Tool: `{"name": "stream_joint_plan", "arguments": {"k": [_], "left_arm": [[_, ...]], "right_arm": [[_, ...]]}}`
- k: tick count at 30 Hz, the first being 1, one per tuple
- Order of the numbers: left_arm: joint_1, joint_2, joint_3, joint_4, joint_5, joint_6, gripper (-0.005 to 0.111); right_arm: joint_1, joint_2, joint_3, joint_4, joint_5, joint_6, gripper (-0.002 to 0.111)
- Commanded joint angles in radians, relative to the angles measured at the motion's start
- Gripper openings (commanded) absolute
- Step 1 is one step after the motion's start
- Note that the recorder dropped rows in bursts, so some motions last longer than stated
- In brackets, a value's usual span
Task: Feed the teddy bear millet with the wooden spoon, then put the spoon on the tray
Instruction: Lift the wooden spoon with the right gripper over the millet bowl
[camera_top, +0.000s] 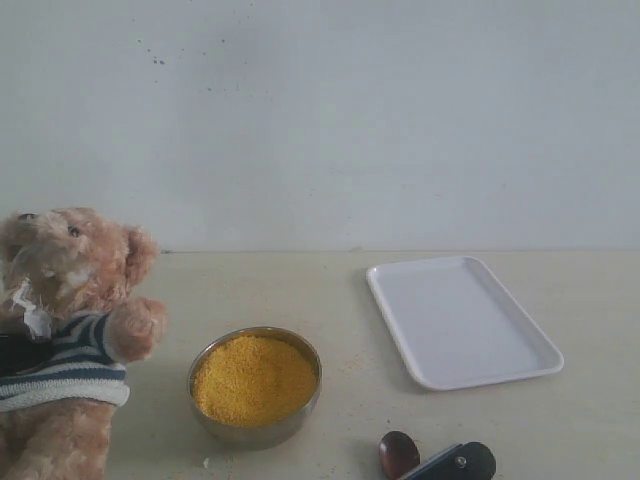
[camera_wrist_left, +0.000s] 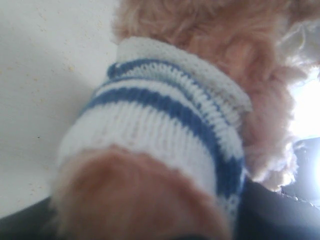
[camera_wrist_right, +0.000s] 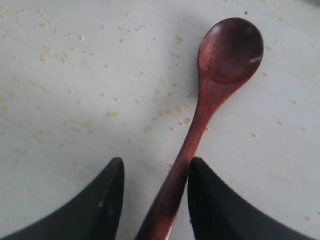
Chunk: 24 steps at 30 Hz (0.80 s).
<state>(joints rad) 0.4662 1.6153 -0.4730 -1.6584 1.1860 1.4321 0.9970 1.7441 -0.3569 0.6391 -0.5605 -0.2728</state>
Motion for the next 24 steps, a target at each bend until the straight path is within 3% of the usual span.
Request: {"name": "stream_joint_plan", "arguments": {"k": [1,5,7,9,16,20,24], "left_arm": [[0.001,0.001,0.001,-0.001,0.035,-0.003,0.004],[0.001,0.001,0.001,-0.012,0.035,-0.002,0.004],[0.001,0.001,0.001,-0.012,0.035,-0.002,0.004],[0.001,0.001,0.001,-0.012,0.035,-0.002,0.004],[0.001,0.001,0.001,-0.011,0.035,-0.033,0.004],[0.001,0.001,0.001,-0.009,0.035,-0.079,0.004],[0.001,0.001,0.001,-0.019,0.035,-0.092,0.004]], "right_arm": [[0.000,0.038,-0.016,0.007,0.018,0.014,0.039],[0.000,0.043,-0.016,0.030,-0.002,0.008,0.039],[0.000,0.043,-0.016,0.069,-0.004,-0.004,0.027],[0.000,0.043,-0.016,0.081,0.008,-0.011,0.002],[0.000,-0.078,-0.004,0.182,0.023,-0.096,0.000],[-0.002,-0.278,-0.004,0.209,0.107,-0.404,0.000],[-0.058,-0.383,-0.047,0.355,0.353,-0.743,0.000]]}}
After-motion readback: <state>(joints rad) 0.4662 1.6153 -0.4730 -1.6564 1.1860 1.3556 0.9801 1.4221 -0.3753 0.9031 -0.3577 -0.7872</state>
